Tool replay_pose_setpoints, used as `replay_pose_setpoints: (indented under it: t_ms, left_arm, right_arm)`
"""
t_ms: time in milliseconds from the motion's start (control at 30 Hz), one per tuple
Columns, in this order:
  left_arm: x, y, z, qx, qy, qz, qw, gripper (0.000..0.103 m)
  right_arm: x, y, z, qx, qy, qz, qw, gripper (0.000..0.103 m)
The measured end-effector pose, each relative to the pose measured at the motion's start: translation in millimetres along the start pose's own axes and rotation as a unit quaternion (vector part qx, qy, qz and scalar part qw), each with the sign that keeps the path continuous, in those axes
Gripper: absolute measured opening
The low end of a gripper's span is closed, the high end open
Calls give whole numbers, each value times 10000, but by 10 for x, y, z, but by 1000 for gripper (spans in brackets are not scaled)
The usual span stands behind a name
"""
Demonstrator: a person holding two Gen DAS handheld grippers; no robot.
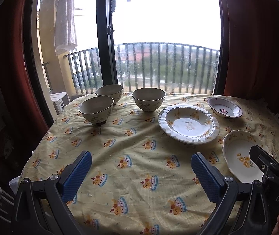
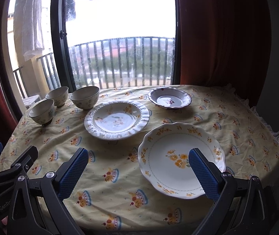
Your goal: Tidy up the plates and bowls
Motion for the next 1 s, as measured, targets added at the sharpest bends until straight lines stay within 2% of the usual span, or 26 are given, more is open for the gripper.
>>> replay_pose_setpoints:
  t_ms: [567, 800, 1000]
  left_arm:
    - [-20, -25, 14, 8, 43, 52, 10000, 102]
    - [13, -109, 21, -2, 176, 3, 9998, 102]
    - [-9, -145, 45, 131, 176, 118, 9997, 102]
  right_arm:
    - [26, -69, -15, -46, 60, 16, 10000, 103]
    - [39, -107, -12, -89, 103, -36, 9999, 103]
    - [59, -116, 25, -104, 169, 30, 9998, 103]
Point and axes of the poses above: each gripper's, at about its wrist camera, not at the fingertips, and x roughly the way its jaws point, y to its left, z to its top, the point moved 1 cm from there along x, roughly the way its jaws point, and after that the axes turned 14 degrees about z, right-handed, at the moved point
